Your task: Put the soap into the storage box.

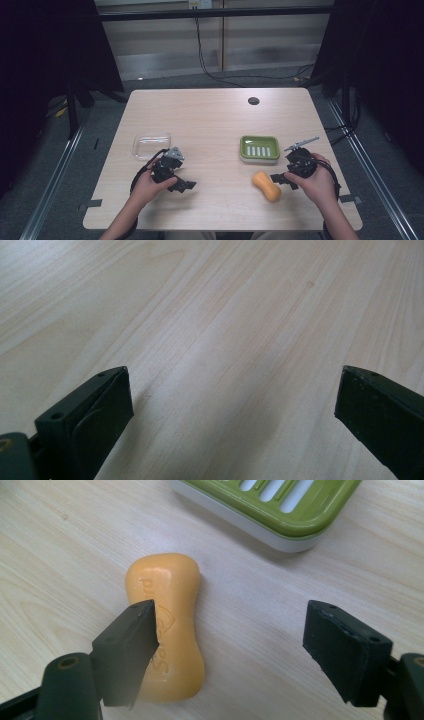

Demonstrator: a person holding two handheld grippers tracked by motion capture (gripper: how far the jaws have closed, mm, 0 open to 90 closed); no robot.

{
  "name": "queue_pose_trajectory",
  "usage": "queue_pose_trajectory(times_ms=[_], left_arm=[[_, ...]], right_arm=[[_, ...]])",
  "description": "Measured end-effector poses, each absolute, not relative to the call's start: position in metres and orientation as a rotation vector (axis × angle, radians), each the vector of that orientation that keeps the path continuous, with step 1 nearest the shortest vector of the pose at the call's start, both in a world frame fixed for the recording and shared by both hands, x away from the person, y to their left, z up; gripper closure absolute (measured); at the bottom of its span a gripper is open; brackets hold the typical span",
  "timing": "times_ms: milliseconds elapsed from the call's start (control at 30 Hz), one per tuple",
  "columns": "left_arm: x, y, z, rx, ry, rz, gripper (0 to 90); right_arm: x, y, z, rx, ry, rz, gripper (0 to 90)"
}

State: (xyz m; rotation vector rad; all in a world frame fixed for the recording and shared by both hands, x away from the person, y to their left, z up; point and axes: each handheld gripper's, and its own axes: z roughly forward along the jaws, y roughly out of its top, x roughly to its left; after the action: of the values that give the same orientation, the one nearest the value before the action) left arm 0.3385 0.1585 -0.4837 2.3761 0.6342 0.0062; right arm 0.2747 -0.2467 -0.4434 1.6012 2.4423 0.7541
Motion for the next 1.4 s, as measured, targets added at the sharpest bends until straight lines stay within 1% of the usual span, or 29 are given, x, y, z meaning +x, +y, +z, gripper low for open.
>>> queue_pose_trajectory(times_ms=[133,300,400,567,667,767,800,1033,1067,1167,1200,1400], left_arm=[[0.338,0.158,-0.484,2.377,0.632,0.01,1.7],[0.338,0.16,-0.484,2.375,0.625,0.011,1.7],[0.338,0.164,-0.483,2.372,0.631,0.018,1.7],[0.338,0.164,-0.483,2.37,0.646,0.019,1.8],[0.338,0.162,-0.484,2.384,0.64,0.014,1.8],[0.337,0.161,-0.485,2.37,0.656,0.012,1.8],[0.338,0.162,-0.484,2.387,0.638,0.017,1.8],[0.338,0.163,-0.485,2.381,0.652,0.016,1.8],[0.338,0.163,-0.484,2.376,0.647,0.019,1.8],[0.338,0.163,-0.484,2.374,0.647,0.018,1.8],[0.338,0.163,-0.485,2.375,0.647,0.019,1.8],[0.338,0.165,-0.484,2.37,0.653,0.019,1.8]], right_arm=[[0.275,-0.244,-0.443,1.57,2.47,0.733,20.5],[0.276,-0.235,-0.446,1.479,2.529,0.695,21.2],[0.275,-0.222,-0.447,1.449,2.57,0.687,17.2],[0.275,-0.213,-0.451,1.453,2.601,0.679,17.2],[0.274,-0.207,-0.457,1.435,2.621,0.629,22.7],[0.274,-0.204,-0.46,1.423,2.639,0.571,23.8],[0.275,-0.204,-0.463,1.421,2.647,0.56,27.4],[0.276,-0.2,-0.467,1.427,2.655,0.523,30.2],[0.277,-0.199,-0.468,1.425,2.662,0.514,32.5],[0.277,-0.197,-0.468,1.423,2.655,0.51,33.8],[0.278,-0.194,-0.469,1.43,2.665,0.498,36.8],[0.28,-0.192,-0.47,1.44,2.661,0.483,39.5]])
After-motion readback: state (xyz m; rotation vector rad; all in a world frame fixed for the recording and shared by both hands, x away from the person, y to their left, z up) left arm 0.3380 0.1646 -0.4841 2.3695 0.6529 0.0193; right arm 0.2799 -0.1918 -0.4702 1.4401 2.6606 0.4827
